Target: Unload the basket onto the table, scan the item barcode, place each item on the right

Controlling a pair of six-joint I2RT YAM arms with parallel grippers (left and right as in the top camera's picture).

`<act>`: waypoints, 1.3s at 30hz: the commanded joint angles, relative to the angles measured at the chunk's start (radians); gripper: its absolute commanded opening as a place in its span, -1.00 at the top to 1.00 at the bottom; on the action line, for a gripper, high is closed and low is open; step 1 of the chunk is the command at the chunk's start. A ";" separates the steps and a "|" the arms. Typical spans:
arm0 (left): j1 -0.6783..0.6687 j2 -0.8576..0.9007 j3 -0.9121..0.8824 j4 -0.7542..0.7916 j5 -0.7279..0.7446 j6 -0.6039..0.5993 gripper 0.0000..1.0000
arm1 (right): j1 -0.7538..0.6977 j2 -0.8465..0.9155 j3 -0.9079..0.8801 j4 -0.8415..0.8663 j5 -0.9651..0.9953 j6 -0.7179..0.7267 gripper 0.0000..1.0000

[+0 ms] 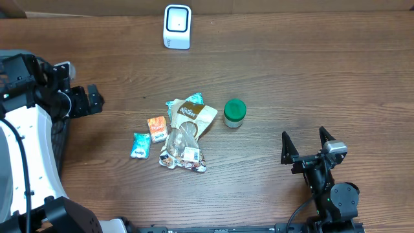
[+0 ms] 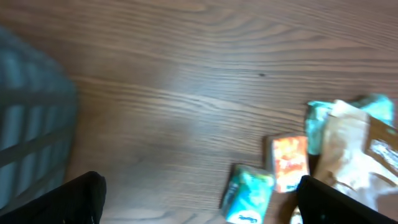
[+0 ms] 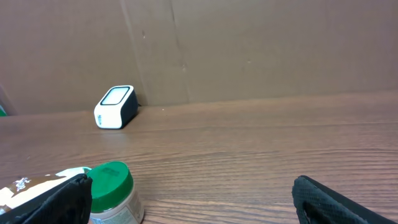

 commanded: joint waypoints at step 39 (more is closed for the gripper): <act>-0.015 -0.003 0.020 0.002 0.086 0.056 -0.99 | 0.003 -0.002 0.018 0.049 -0.176 0.005 -1.00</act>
